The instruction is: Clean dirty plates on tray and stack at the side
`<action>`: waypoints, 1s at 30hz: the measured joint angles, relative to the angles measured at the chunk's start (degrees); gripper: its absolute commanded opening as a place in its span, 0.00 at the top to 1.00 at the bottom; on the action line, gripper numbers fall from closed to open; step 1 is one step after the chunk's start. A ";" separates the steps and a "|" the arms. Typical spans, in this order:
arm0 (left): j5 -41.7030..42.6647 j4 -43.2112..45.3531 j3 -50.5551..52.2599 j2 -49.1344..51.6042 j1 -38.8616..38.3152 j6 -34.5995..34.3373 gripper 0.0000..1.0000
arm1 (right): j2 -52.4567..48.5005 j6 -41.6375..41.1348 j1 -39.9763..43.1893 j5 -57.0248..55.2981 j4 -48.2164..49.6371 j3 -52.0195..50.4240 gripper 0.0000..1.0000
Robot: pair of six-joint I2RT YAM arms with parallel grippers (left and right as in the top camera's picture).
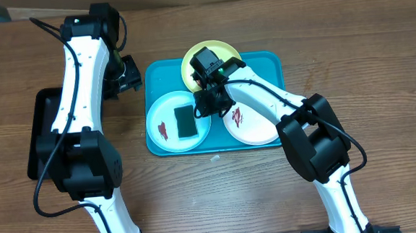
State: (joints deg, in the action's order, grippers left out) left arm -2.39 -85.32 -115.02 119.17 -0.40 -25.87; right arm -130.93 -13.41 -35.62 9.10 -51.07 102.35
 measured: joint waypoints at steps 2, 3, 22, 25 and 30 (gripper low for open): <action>0.00 0.00 0.00 0.00 0.00 0.04 0.71 | 0.00 0.07 0.00 -0.11 0.31 -0.04 0.70; 0.07 0.00 0.00 0.00 0.00 -0.09 0.77 | 0.00 0.09 0.00 -0.11 0.48 -0.11 0.71; 4.70 0.68 0.00 1.64 -6.54 2.40 0.09 | 0.00 -3.13 0.00 0.33 0.98 -0.52 0.96; 8.07 0.74 0.00 3.76 -7.17 4.94 0.16 | 0.00 -4.22 0.00 0.46 1.16 -0.52 0.96; 14.36 0.70 0.20 7.82 -7.74 8.26 0.33 | 0.00 -5.99 0.00 0.31 2.23 -0.52 0.96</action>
State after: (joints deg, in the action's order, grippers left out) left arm 11.97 -84.62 -114.83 127.00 -8.14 -17.61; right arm -130.93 -19.40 -35.62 9.41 -48.84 101.82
